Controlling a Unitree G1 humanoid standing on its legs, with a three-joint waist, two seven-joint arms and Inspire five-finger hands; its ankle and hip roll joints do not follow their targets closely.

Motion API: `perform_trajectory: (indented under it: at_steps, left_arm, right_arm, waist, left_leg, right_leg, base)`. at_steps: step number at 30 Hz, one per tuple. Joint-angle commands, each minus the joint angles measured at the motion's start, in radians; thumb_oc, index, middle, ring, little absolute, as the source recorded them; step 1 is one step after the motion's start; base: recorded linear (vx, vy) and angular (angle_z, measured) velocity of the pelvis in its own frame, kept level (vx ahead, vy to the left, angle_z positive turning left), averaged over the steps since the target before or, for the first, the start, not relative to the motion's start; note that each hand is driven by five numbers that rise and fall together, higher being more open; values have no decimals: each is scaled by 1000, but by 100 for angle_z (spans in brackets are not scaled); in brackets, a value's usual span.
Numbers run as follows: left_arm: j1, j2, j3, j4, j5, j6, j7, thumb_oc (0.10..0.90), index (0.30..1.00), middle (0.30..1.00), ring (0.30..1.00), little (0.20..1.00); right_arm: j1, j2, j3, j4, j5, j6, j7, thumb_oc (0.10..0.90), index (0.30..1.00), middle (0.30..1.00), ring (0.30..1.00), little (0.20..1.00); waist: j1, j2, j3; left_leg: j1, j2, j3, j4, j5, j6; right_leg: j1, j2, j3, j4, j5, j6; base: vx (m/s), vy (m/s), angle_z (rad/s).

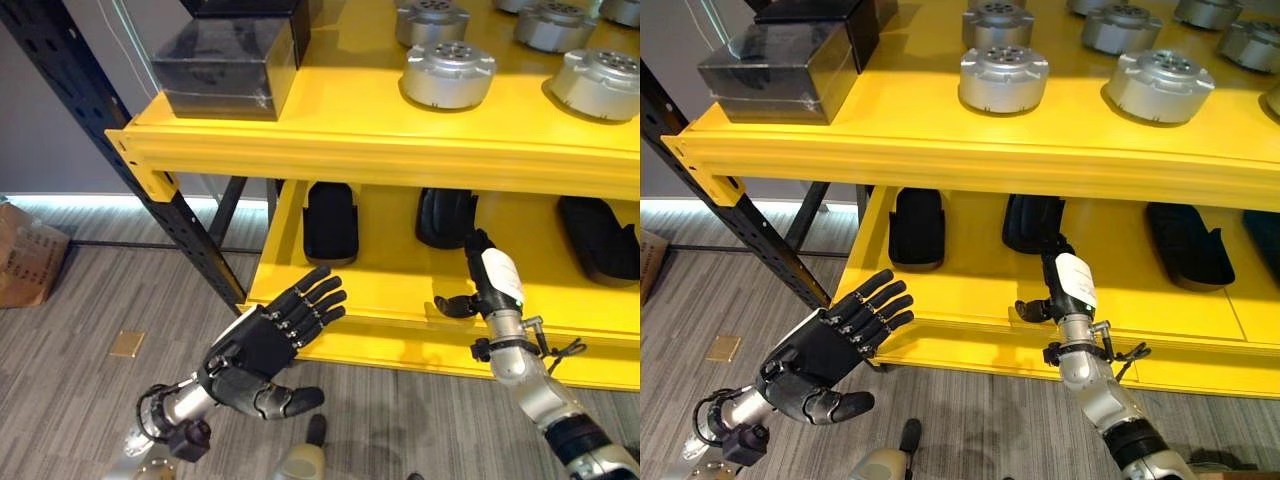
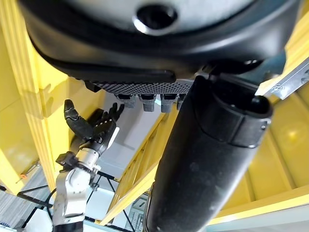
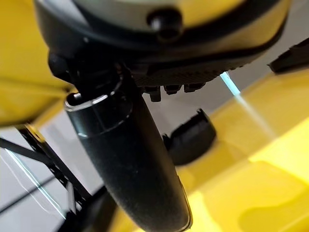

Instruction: Move parts from the plastic box to the shelf.

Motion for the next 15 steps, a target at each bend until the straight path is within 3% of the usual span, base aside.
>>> perform_trajectory:
  at_steps: [1, 7, 15]
  left_arm:
    - [-47, 9, 21, -113, -87, -42, -19, 900, 1000, 1000, 1000, 1000]
    - [-65, 23, 25, -112, -98, -8, -26, 900, 1000, 1000, 1000, 1000]
    - [-87, 37, 22, -104, -106, 24, -39, 900, 1000, 1000, 1000, 1000]
  right_arm:
    - [-168, -82, 26, -26, -44, -26, -28, 900, 1000, 1000, 1000, 1000]
    - [-250, -86, 74, 91, -86, -5, 4, 900, 1000, 1000, 1000, 1000]
    - [-336, -78, 126, 211, -161, 35, -48, 900, 1000, 1000, 1000, 1000]
  waist:
    - [24, 9, -70]
    - [47, 9, -73]
    - [75, 11, -78]
  left_leg:
    - [41, 5, 0, 21, -138, 23]
    - [44, 2, -14, 18, -137, 20]
    - [43, -4, -32, 23, -138, 19]
  right_leg:
    - [-54, 20, -41, 125, -104, -53]
    - [-45, 22, -49, 118, -100, -51]
    - [-37, 22, -66, 121, -103, -53]
  base:
    - [7, -28, 4]
    - [6, -13, 1]
    - [33, -19, 7]
